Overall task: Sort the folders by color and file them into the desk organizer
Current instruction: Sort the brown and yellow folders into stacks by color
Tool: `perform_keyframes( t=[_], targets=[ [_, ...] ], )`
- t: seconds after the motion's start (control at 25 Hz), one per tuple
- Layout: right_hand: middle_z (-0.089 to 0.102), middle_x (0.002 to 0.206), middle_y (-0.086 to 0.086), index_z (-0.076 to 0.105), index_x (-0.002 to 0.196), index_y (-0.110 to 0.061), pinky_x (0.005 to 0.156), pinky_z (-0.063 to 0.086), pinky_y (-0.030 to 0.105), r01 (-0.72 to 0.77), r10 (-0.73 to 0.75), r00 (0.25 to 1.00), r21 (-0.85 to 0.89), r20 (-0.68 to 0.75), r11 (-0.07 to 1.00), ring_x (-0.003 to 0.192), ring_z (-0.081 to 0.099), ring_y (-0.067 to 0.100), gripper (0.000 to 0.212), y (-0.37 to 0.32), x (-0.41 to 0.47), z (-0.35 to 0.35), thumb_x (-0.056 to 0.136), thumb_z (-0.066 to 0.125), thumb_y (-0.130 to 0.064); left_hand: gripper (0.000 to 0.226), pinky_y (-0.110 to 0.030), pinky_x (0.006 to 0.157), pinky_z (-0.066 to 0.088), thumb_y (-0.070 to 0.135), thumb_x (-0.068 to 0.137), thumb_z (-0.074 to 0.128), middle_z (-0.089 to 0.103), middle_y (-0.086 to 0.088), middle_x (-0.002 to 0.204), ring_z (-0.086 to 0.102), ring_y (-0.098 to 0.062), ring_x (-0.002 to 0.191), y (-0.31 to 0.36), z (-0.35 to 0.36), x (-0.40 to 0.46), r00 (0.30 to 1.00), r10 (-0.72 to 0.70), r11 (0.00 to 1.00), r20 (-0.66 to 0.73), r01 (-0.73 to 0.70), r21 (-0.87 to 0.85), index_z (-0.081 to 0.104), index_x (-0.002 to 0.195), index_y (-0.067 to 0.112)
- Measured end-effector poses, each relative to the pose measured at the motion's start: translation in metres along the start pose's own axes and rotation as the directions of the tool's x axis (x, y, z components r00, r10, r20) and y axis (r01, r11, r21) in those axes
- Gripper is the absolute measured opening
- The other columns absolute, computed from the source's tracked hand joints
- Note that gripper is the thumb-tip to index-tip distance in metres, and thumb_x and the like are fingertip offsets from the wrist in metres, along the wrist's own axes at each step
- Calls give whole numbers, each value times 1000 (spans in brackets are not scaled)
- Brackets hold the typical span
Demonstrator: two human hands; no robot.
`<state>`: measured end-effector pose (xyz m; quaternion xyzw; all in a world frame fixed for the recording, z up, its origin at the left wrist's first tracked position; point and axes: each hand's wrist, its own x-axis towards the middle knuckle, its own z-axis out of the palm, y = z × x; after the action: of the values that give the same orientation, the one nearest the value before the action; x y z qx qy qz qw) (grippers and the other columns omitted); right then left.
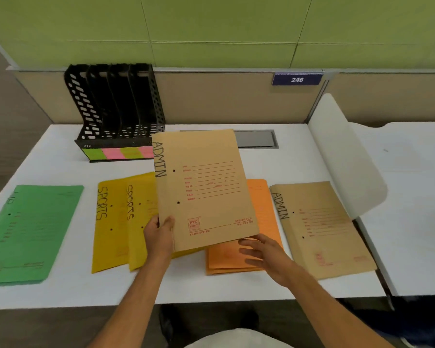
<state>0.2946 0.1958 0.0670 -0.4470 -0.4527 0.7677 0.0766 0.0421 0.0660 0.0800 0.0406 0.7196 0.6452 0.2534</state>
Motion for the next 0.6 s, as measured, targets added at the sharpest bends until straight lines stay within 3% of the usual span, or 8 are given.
perform_keyframes(
  t=[0.28, 0.44, 0.6],
  targets=[
    [66, 130, 8, 52, 135, -21, 107, 43, 57, -8, -14, 990, 148, 141, 989, 121, 61, 33, 36, 10, -26, -38, 100, 56, -23, 27, -46, 86, 59, 8, 102, 51, 74, -5, 109, 71, -26, 98, -30, 60, -59, 981, -173, 983, 90, 177, -45, 67, 123, 12],
    [69, 125, 12, 50, 134, -17, 105, 47, 52, 35, -45, 998, 235, 38, 971, 115, 65, 32, 31, 13, -27, -50, 104, 46, -13, 29, -52, 89, 58, 8, 104, 46, 75, -7, 112, 71, -28, 101, -33, 84, -72, 962, -202, 979, 181, 206, -3, 66, 123, 18],
    [69, 121, 19, 45, 137, -15, 84, 61, 37, 92, -76, 995, 328, -62, 940, 103, 70, 34, 36, 15, -27, -72, 102, 49, -8, 33, -52, 91, 58, 7, 103, 48, 75, -4, 116, 71, -27, 107, -42, 95, -75, 930, -218, 975, 296, 218, 35, 67, 123, 24]
  ],
)
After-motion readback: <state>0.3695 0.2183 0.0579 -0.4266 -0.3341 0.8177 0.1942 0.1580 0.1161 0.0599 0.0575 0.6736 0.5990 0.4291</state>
